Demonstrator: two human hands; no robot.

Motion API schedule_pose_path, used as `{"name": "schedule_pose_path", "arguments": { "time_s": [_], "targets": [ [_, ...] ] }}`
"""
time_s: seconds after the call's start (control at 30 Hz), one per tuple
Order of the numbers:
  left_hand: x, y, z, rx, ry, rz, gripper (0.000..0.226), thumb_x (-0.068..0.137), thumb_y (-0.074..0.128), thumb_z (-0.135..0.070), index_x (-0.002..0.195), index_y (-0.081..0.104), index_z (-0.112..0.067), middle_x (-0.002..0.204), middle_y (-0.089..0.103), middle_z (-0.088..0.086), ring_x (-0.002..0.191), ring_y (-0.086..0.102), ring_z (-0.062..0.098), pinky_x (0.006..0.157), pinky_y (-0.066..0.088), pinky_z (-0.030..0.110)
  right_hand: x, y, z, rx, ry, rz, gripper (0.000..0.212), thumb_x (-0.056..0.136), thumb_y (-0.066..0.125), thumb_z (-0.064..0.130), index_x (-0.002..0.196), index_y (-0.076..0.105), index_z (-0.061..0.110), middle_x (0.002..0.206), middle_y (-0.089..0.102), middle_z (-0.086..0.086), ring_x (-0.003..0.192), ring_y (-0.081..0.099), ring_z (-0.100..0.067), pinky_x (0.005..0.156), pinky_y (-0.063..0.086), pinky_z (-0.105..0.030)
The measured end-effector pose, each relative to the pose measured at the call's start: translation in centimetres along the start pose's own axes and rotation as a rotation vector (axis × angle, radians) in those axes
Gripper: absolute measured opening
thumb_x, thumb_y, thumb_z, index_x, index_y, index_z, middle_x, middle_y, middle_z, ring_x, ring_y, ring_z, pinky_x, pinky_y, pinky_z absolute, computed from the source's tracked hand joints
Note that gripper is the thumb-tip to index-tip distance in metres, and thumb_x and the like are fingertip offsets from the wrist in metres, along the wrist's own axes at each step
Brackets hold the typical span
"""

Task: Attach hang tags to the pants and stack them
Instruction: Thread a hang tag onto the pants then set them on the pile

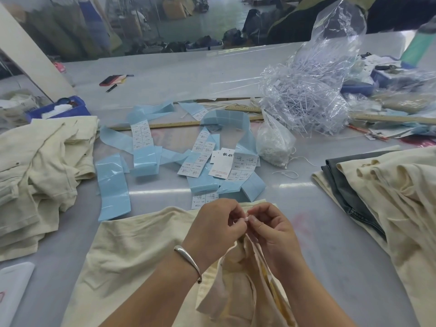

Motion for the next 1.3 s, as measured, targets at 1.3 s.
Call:
{"name": "schedule_pose_path", "arguments": {
  "time_s": [1.3],
  "targets": [
    [0.8,0.8,5.4,-0.509,-0.220,0.220,0.016,0.077,0.079,-0.009,0.074,0.064,-0.014,0.065,0.063,-0.008,0.062,0.055,0.008,0.064,0.048,0.022,0.8,1.1,2.0,-0.955,-0.291,0.180,0.033,0.076,0.057,-0.013,0.073,0.058,0.020,0.066,0.060,0.008,0.061,0.057,-0.006,0.061,0.047,-0.019]
  ]
}}
Point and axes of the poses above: each hand's wrist, its own x-axis towards the middle knuckle, its own y-axis out of the palm, z = x × y, the point moved 2 cm from there along x, towards the middle knuckle
